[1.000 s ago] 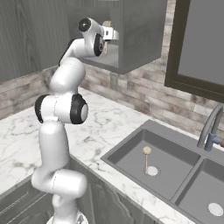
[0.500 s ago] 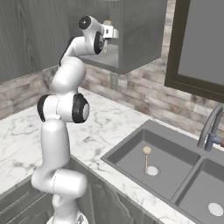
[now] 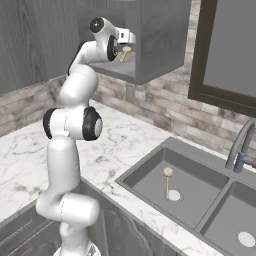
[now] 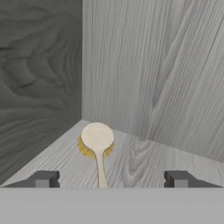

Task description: Pick up the dish brush and dish brush from the sink, and place them back in the cabinet, and close the cabinet door.

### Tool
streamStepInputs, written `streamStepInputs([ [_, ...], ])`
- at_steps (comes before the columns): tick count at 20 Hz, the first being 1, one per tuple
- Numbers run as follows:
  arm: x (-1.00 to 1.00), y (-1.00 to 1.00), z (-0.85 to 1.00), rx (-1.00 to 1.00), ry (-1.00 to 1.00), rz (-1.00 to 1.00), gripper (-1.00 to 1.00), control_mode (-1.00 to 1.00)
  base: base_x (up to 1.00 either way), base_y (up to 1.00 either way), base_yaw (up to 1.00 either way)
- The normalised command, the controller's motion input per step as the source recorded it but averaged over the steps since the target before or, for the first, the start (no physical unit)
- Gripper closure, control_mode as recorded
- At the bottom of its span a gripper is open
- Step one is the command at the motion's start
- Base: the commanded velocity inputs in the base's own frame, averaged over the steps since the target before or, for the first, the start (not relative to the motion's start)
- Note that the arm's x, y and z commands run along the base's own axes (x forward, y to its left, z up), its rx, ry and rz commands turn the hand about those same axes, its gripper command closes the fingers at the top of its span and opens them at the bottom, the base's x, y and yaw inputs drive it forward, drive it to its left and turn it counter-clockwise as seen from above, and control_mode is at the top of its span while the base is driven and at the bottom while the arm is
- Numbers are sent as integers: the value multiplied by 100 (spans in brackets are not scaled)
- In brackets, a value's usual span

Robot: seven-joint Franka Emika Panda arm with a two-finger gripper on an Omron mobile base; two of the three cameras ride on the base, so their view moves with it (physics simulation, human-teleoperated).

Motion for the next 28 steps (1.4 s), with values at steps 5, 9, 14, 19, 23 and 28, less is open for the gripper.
streamStepInputs([
  [5, -2, 0, 0, 0, 0, 0, -100, -100, 0, 0, 0],
  [9, -31, 0, 0, 0, -1, 0, -100, -100, 0, 0, 0],
  [14, -54, 0, 0, 0, -5, 0, -100, -100, 0, 0, 0],
  [19, -59, 0, -12, 0, -6, 0, -100, -100, 0, 0, 0],
  [23, -61, 0, -28, 0, -10, 0, -100, -100, 0, 0, 0],
  [28, -65, 0, -23, 0, -13, 0, -100, -100, 0, 0, 0],
])
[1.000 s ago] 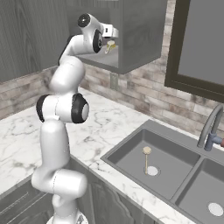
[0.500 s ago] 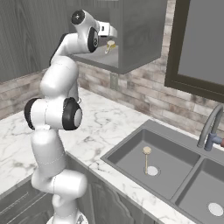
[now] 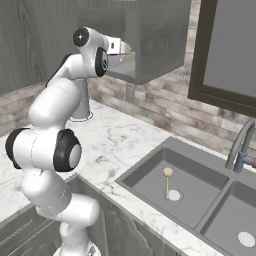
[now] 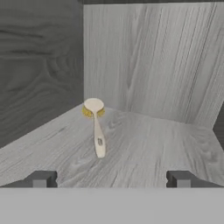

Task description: Pick up the dish brush and dish brush from the sink, and place them back in the cabinet, and close the cabinet door.

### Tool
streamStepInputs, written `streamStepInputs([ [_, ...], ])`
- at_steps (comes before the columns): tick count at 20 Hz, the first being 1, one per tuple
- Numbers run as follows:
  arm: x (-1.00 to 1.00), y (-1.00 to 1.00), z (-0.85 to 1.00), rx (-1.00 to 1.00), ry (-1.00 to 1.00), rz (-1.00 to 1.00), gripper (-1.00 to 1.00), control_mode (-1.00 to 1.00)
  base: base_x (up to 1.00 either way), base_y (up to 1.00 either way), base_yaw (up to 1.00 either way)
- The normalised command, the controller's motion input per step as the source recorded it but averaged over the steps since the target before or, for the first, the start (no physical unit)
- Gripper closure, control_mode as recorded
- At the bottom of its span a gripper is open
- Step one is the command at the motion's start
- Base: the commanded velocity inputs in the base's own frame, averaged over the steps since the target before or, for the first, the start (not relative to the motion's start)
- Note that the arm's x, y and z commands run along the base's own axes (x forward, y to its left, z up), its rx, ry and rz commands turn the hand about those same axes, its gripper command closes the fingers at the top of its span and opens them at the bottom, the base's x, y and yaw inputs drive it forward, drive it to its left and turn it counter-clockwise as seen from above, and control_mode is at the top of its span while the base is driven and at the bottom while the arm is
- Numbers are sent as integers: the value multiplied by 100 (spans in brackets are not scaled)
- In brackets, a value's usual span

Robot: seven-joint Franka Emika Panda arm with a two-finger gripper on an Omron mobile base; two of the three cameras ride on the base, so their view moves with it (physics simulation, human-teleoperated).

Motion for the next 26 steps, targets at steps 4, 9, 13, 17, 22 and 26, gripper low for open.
streamStepInputs([
  [4, -84, -2, 0, 0, -15, 0, -100, -100, 0, 0, 0],
  [9, -91, -12, 14, 0, -3, 0, -100, -100, 0, 0, 0],
  [13, -79, -16, 39, 0, 1, -1, -100, -100, 0, 0, 0],
  [17, -77, -17, 42, 0, 11, 0, -100, -100, 0, 0, 0],
  [22, -82, -19, 17, 0, 13, 0, -100, -100, 0, 0, 0],
  [26, -81, -24, 0, 0, 8, 0, -100, -100, 0, 0, 0],
])
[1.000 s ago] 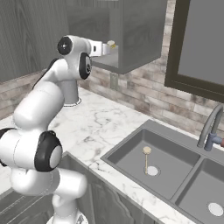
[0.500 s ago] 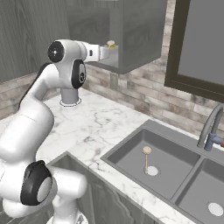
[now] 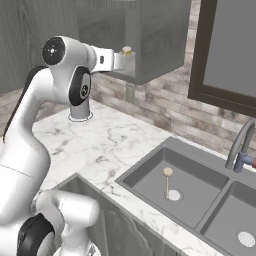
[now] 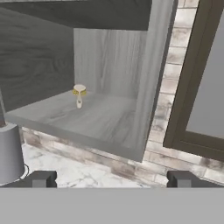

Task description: Pick up the dish brush and dish brush from the sink, and place them back in the cabinet, and close the cabinet door.

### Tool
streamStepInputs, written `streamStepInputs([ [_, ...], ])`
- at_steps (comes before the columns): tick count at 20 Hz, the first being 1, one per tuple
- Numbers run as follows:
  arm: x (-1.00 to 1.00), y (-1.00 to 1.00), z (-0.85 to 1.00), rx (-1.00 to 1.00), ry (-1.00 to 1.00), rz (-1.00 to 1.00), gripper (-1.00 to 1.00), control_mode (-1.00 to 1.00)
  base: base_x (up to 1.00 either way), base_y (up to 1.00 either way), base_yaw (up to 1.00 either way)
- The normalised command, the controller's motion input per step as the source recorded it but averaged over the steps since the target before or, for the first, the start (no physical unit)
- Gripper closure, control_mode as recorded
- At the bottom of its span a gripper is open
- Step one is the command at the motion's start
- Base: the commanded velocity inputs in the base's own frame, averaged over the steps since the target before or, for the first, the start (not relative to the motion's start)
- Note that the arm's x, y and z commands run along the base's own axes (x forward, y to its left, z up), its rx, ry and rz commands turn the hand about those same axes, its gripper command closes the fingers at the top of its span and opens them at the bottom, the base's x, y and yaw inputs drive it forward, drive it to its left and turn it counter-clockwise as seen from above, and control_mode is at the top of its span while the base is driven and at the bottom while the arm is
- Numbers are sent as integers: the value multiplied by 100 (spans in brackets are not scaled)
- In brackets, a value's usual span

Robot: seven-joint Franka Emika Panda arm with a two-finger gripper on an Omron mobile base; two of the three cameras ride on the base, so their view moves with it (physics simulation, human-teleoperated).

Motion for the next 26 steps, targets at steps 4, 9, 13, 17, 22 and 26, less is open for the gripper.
streamStepInputs([
  [4, -76, -29, 0, 0, 3, 0, -100, -100, 0, 0, 0],
  [9, -65, -22, 0, 0, 2, 0, -100, -100, 0, 0, 0],
  [13, -62, -20, 0, 0, 3, 0, -100, -100, 0, 0, 0],
  [17, -54, -21, -3, 0, 4, 0, -100, -100, 0, 0, 0],
  [22, -36, -12, -1, 0, 6, 0, -100, -100, 0, 0, 0],
  [26, -39, -6, 0, 0, 12, 0, -100, -100, 0, 0, 0],
])
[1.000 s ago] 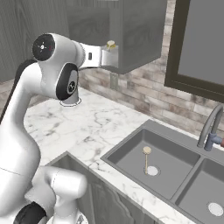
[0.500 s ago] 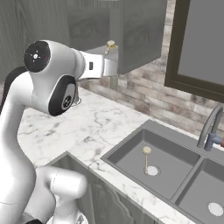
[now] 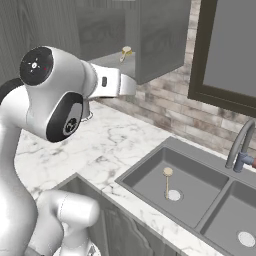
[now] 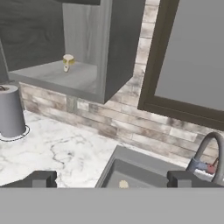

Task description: Pick up the dish brush and dish brush from the sink, and place them back in the cabinet, and close the cabinet door.

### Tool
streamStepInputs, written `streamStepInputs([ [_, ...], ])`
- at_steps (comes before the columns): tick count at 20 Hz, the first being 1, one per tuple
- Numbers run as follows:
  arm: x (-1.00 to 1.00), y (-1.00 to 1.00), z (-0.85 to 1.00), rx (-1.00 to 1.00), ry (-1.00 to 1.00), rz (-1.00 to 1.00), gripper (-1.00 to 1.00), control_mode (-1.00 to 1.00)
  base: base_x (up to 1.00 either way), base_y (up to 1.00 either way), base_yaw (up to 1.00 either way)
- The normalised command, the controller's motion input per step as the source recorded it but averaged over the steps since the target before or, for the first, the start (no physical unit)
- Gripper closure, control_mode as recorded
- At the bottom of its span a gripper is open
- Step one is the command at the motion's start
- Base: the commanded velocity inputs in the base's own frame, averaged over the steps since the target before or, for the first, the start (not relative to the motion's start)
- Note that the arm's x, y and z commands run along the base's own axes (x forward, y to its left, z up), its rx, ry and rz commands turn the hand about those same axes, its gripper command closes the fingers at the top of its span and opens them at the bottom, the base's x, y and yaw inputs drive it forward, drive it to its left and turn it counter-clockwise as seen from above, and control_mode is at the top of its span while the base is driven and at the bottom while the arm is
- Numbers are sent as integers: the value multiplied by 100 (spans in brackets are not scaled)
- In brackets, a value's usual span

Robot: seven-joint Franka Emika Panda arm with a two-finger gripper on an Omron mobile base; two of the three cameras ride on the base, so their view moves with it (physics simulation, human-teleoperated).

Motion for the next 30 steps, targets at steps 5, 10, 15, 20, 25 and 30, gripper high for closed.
streamStepInputs([
  [5, -34, -1, 0, 0, 10, -5, -100, -100, 0, 0, 0],
  [10, -24, 0, 0, 0, 9, -12, -100, -100, 0, 0, 0],
  [15, -21, 8, -7, 0, 10, -13, -100, -100, 0, 0, 0],
  [20, -31, 10, -30, 7, 8, -5, -100, -100, 0, 0, 0],
  [25, -29, 2, -41, 13, 3, 0, -100, -100, 0, 0, 0],
  [30, -3, 0, -26, 10, 0, 0, -100, -100, 0, 0, 0],
])
